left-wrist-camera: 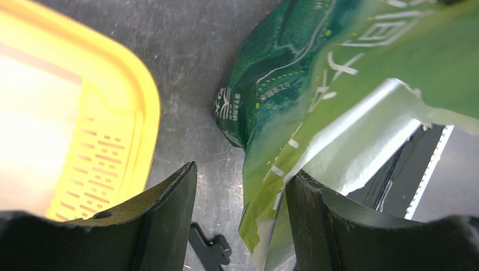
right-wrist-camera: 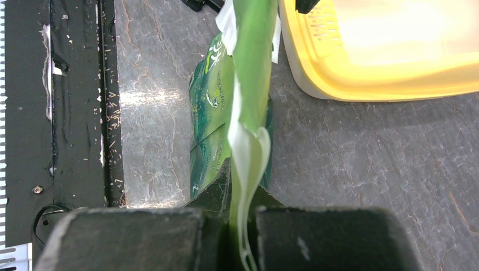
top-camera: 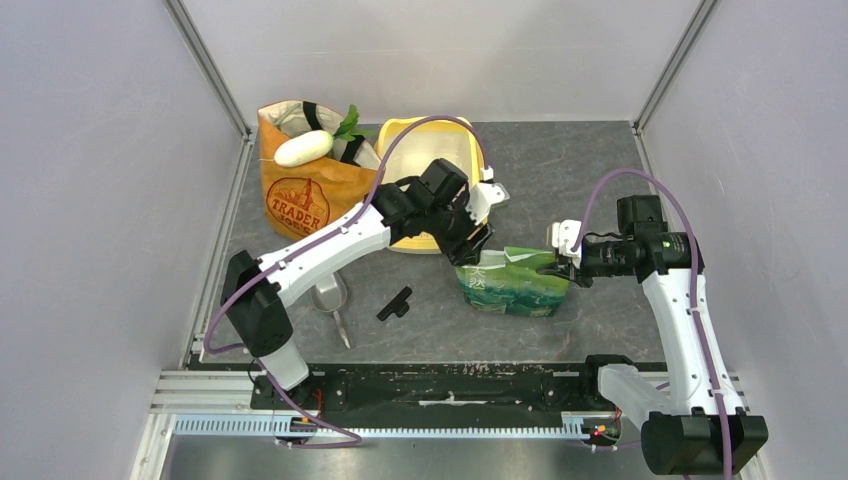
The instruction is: Fill the litter box with clean litter
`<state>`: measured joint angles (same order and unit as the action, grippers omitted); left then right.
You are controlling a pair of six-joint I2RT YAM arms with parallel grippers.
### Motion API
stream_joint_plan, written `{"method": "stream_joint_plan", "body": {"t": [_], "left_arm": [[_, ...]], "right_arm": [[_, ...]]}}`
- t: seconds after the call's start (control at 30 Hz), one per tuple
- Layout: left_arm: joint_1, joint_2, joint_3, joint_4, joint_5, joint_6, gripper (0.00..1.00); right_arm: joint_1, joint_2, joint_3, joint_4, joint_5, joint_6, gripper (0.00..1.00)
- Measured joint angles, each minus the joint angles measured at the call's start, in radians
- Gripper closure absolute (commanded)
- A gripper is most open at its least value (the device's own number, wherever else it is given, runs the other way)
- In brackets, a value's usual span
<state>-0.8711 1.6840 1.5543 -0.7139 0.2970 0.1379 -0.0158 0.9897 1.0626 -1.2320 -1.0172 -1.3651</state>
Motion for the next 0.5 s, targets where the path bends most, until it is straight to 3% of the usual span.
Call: {"method": "stream_joint_plan", "body": {"t": [0.2,0.5], "left_arm": [[-0.002,0.000,0.001,0.005,-0.065,-0.163,0.31],[-0.012,0.060,0.068,-0.074,-0.105,-0.417,0.35]], "right_arm": [[0.000,0.000,0.000,0.005,0.001,0.005,1.00],[0.000,-0.017,-0.006,0.063,0.025,0.076,1.00]]}}
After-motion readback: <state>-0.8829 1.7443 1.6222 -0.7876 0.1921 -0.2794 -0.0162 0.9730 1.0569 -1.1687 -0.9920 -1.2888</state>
